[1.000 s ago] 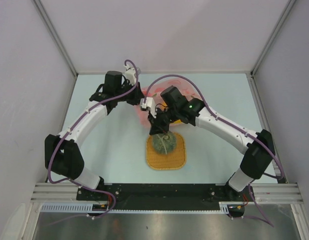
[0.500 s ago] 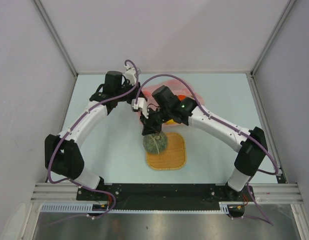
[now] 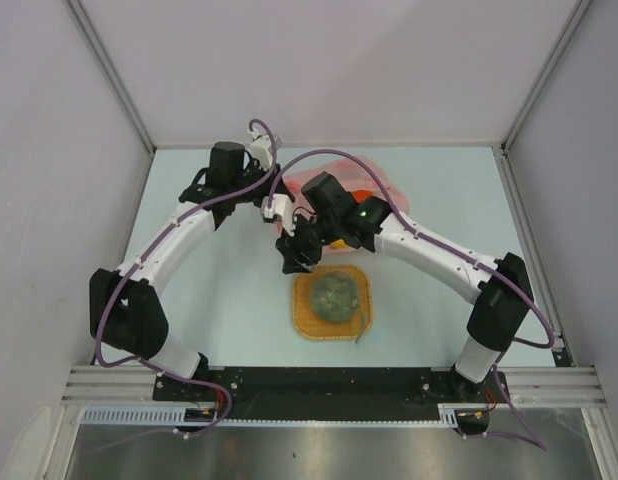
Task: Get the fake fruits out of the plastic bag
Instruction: Place the fake fruit on the plate, then take out the fake fruit from the plastic bag.
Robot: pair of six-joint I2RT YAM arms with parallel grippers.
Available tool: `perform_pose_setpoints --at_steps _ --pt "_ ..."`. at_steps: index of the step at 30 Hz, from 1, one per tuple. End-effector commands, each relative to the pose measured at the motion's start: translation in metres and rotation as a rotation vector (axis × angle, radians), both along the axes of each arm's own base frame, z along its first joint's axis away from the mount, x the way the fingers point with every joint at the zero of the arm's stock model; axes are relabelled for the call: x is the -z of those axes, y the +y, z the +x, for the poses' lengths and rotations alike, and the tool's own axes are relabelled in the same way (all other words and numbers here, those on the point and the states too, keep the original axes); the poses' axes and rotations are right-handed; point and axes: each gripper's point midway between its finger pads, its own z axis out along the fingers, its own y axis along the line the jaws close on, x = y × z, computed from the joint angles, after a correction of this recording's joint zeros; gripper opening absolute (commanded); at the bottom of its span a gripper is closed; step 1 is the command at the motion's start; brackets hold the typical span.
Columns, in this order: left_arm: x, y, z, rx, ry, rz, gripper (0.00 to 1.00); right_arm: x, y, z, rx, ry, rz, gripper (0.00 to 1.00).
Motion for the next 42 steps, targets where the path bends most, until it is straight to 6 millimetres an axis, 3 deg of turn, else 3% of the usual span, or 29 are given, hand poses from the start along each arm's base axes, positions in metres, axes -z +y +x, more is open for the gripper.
perform_pose_setpoints --at_steps 1,6,10,13,14,16,17,20,26,36,42 --pt "-0.011 -0.008 0.002 0.017 -0.029 -0.034 0.18 -0.022 0.004 0.007 0.025 -0.042 0.052 0.55" --pt "-0.013 -0.010 0.003 0.018 -0.033 -0.040 0.18 -0.048 -0.001 0.011 0.062 -0.071 0.083 0.65" --pt "-0.013 -0.011 0.002 0.022 -0.029 -0.047 0.18 -0.075 -0.027 0.032 0.177 -0.090 0.127 0.68" --pt "-0.016 -0.012 0.002 0.029 -0.034 -0.049 0.18 -0.071 -0.057 0.057 0.261 -0.031 0.137 0.71" --pt "-0.017 -0.011 0.002 0.029 -0.038 -0.045 0.18 -0.063 -0.073 0.075 0.322 -0.012 0.126 0.72" --pt "-0.019 -0.011 0.002 0.040 -0.044 -0.036 0.19 -0.051 -0.086 0.093 0.391 0.015 0.095 0.67" --pt "-0.018 -0.011 0.003 0.039 -0.044 -0.035 0.18 -0.035 -0.098 0.105 0.418 0.038 0.051 0.59" --pt "-0.016 -0.012 -0.001 0.051 -0.030 -0.035 0.20 -0.011 -0.110 0.121 0.356 -0.021 -0.038 0.48" --pt "-0.011 -0.007 -0.001 0.062 -0.041 0.008 0.22 0.037 -0.124 0.162 0.392 -0.089 -0.159 0.45" --pt "0.010 -0.009 -0.003 0.069 -0.025 0.033 0.22 0.131 -0.157 0.181 0.350 -0.061 -0.394 0.54" --pt "0.013 -0.012 -0.003 0.071 -0.017 0.032 0.22 0.151 -0.154 0.188 0.313 -0.067 -0.413 0.69"
